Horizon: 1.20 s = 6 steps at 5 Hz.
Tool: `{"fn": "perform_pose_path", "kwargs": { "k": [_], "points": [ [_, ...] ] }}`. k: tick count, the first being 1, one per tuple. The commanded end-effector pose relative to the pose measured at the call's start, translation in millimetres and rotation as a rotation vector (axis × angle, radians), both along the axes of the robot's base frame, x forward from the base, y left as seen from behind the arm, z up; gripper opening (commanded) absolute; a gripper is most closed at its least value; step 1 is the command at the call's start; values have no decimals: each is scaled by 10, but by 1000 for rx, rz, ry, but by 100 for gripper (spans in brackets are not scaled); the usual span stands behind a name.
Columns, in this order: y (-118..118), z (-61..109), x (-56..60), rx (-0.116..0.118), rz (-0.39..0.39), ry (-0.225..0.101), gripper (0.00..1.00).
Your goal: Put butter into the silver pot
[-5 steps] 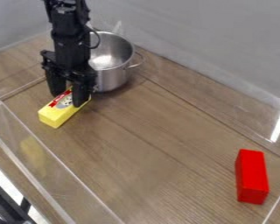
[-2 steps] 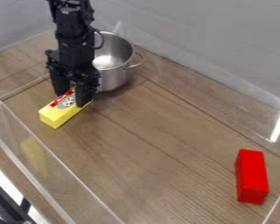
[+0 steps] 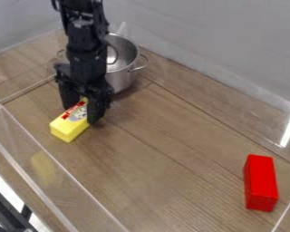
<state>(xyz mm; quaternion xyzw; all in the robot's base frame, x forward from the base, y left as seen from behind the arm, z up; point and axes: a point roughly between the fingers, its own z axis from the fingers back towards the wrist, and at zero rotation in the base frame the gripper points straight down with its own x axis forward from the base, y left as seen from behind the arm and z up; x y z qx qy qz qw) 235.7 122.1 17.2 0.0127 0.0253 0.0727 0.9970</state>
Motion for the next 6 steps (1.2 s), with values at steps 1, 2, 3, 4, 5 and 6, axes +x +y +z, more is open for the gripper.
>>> {"fn": "perform_pose_path", "kwargs": {
  "k": [1, 2, 3, 4, 5, 6],
  "points": [
    [-24, 205, 7, 42, 3, -65, 0],
    [-48, 208, -78, 45, 23, -58, 0],
    [-69, 203, -162, 47, 46, -49, 0],
    [-12, 379, -102, 51, 25, -46, 0],
    [41, 528, -51, 51, 2, -42, 0],
    [-33, 476, -18, 50, -40, -38, 100]
  ]
}}
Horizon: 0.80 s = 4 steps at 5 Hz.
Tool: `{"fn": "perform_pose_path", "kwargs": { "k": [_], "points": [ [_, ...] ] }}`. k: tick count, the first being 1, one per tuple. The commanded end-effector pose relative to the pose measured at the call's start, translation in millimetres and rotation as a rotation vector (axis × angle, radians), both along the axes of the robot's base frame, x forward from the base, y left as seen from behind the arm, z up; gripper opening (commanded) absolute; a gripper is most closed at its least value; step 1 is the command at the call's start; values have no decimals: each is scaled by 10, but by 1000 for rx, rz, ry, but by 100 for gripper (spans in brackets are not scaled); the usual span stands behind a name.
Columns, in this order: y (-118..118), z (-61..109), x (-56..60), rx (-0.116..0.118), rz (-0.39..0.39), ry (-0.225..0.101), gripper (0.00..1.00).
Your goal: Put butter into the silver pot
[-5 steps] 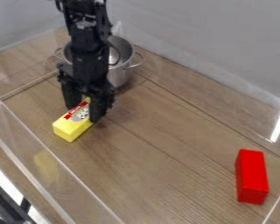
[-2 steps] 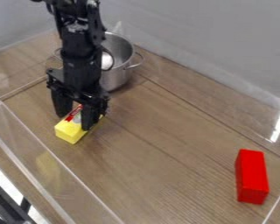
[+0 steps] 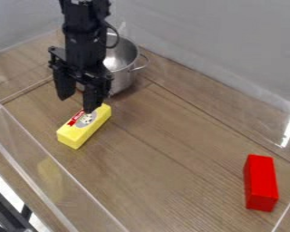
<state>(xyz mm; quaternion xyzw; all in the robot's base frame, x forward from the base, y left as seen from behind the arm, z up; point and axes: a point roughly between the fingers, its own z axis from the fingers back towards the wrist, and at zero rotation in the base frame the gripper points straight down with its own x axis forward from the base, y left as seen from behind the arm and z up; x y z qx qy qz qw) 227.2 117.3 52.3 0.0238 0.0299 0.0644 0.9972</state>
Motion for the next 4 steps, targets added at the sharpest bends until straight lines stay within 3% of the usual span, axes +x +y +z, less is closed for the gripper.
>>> {"fn": "perform_pose_path", "kwargs": {
  "k": [1, 4],
  "points": [
    [-67, 127, 67, 25, -67, -43, 100],
    [94, -197, -104, 24, 71, -17, 100]
  ]
}}
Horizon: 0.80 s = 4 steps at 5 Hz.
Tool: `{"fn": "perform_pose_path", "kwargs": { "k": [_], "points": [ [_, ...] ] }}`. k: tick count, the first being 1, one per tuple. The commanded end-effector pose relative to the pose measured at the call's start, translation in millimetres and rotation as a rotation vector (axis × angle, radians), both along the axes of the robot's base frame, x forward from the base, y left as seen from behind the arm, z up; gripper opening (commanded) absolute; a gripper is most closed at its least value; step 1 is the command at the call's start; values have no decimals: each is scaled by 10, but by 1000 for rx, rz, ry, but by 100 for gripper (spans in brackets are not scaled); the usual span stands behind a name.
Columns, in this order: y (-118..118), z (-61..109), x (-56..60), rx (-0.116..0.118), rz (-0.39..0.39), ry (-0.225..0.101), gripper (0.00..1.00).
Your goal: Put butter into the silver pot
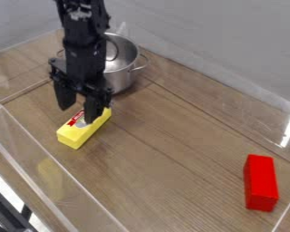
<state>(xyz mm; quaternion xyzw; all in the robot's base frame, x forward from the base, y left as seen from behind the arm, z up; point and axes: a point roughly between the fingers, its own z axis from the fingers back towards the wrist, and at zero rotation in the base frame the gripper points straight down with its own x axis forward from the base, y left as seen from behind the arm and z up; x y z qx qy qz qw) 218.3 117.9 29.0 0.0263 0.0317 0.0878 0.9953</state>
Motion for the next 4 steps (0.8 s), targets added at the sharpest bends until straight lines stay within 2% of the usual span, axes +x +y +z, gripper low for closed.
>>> {"fn": "perform_pose_path", "kwargs": {
  "k": [1, 2, 3, 4],
  "points": [
    [106, -92, -30, 17, -39, -12, 100],
    [143, -166, -33, 16, -106, -8, 100],
    [122, -112, 62, 19, -204, -7, 0],
    [90, -63, 152, 21, -303, -7, 0]
  ]
}}
